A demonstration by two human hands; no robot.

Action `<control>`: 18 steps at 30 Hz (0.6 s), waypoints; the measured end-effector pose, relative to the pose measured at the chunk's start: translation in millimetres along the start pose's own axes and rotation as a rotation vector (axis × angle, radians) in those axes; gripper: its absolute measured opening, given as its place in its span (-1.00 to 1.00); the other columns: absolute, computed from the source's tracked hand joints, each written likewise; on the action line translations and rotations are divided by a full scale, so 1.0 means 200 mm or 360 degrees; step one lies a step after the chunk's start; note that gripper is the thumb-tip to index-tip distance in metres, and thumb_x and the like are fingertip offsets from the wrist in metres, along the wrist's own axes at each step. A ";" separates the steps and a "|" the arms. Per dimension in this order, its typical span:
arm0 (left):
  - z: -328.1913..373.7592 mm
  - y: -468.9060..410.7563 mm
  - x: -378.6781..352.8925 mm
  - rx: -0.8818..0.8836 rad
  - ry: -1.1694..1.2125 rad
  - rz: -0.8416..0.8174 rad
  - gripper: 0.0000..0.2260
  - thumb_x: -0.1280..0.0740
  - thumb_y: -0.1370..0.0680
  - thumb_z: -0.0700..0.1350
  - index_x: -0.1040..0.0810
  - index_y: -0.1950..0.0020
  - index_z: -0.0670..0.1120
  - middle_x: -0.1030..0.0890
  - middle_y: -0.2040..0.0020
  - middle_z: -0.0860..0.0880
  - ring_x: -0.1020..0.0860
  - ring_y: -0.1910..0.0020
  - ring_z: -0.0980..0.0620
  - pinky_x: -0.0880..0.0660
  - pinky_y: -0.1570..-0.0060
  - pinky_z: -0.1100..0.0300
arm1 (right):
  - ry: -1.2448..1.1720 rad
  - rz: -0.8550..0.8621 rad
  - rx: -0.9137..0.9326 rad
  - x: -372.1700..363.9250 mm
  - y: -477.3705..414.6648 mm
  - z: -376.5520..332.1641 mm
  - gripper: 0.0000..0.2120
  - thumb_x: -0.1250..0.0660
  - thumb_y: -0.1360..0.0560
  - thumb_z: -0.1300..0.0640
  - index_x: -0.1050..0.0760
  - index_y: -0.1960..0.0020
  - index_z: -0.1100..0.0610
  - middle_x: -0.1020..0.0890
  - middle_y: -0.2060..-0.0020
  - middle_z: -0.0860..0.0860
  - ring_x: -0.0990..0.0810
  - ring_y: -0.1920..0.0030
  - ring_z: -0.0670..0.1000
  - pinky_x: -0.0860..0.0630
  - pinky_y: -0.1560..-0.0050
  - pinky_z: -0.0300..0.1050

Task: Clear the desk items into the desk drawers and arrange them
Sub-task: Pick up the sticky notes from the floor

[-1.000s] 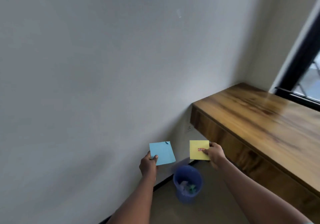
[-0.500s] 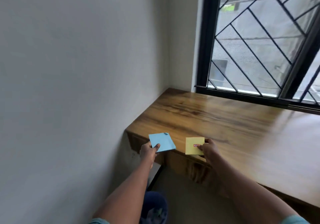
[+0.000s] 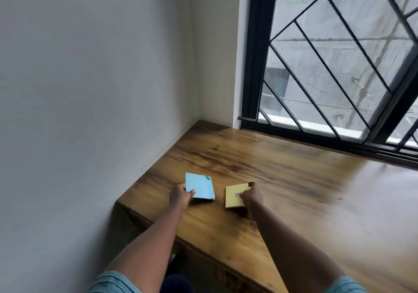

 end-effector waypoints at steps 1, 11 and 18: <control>0.00 -0.02 -0.01 0.0008 -0.0036 0.0013 -0.61 -0.35 -0.54 -0.22 -0.46 -0.36 -0.22 -0.55 -0.28 -0.15 -0.54 -0.22 -0.12 -0.49 -0.25 0.04 | 0.0050 0.0009 0.0010 -0.01 -0.03 -0.01 -0.65 -0.17 -0.54 0.33 -0.33 -0.31 0.18 -0.54 -0.14 0.20 -0.53 0.03 0.12 -0.44 0.33 -0.17; 0.03 0.00 -0.02 -0.0058 -0.0486 0.0127 -0.42 -0.39 -0.52 -0.11 -0.28 -0.48 -0.18 -0.34 -0.42 -0.16 -0.35 -0.40 -0.09 -0.35 -0.32 0.14 | 0.0745 0.0148 -0.0024 -0.07 -0.01 -0.02 -0.54 -0.08 -0.57 0.27 -0.12 -0.44 0.26 -0.14 -0.39 0.20 -0.24 -0.33 0.26 -0.21 -0.33 0.13; -0.02 0.13 0.08 -0.0162 -0.0371 0.0224 -0.50 -0.27 -0.60 -0.13 -0.23 -0.51 -0.14 -0.29 -0.47 -0.14 -0.31 -0.44 -0.08 -0.38 -0.32 0.14 | 0.0934 0.0285 0.0342 -0.12 0.18 -0.13 -0.56 -0.06 -0.55 0.32 -0.15 -0.42 0.18 -0.16 -0.35 0.23 -0.23 -0.32 0.27 -0.24 -0.29 0.16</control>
Point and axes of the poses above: each hand's wrist, its own y-axis away from the middle knuckle, its own x-axis out of the back of the hand, z = x × y, the point moved 10 cm from there along -y, towards the middle knuckle
